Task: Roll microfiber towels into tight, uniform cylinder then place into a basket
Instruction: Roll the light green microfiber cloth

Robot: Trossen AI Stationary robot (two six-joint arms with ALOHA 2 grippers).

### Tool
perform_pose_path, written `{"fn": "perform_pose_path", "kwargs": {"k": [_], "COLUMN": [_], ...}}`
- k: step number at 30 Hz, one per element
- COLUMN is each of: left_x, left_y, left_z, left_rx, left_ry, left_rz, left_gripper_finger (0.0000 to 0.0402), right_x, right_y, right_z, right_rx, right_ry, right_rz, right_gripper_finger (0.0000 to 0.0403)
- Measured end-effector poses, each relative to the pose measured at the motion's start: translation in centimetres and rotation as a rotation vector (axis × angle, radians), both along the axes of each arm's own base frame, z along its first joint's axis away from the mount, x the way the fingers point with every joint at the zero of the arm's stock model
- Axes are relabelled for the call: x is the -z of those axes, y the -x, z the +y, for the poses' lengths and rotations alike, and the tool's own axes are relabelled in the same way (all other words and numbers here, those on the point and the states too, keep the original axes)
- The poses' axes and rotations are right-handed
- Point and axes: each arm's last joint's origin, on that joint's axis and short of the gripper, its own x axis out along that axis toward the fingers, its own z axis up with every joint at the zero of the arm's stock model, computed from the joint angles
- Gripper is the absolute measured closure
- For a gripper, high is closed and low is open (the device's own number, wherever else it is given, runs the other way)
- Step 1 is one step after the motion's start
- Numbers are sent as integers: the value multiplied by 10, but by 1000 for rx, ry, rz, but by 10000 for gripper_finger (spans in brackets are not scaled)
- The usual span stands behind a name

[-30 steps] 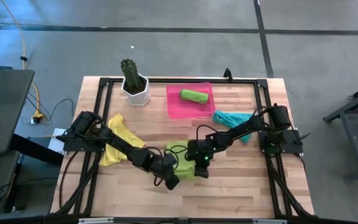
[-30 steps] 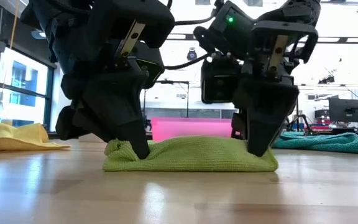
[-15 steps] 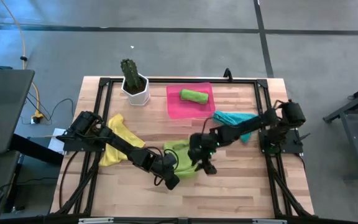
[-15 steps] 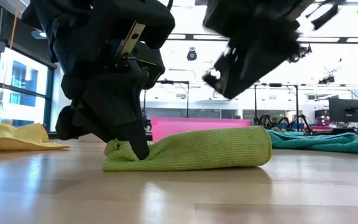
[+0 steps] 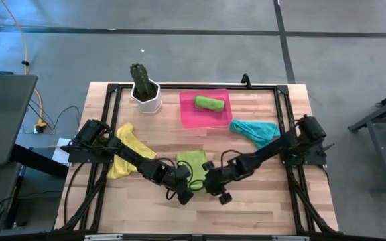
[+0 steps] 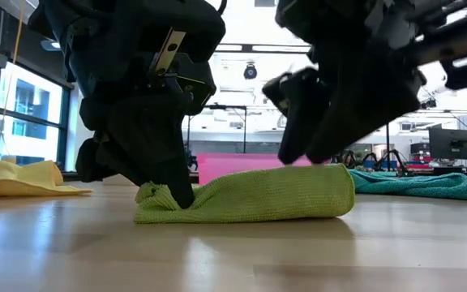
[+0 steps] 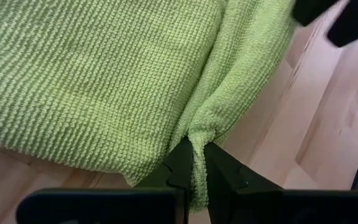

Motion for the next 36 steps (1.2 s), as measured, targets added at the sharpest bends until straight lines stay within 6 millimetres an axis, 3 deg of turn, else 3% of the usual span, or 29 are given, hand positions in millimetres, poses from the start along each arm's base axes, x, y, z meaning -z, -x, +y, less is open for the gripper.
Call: {"fn": "perform_pose_path", "kwargs": {"k": [5, 16, 25, 36], "left_x": [0, 0, 0, 0], "left_y": [0, 0, 0, 0], "left_z": [0, 0, 0, 0], "left_rx": [0, 0, 7, 5], "left_ry": [0, 1, -5, -8], "left_rz": [0, 0, -1, -2], "left_gripper_finger": [383, 383, 383, 383], "right_x": [10, 10, -23, 10], "right_y": [-1, -4, 5, 6], "right_z": [0, -11, -2, 12], "right_rx": [35, 93, 55, 90], "right_ry": [21, 73, 17, 41], "right_rz": [22, 12, -61, 34], "right_gripper_finger": [269, 269, 269, 269]}}
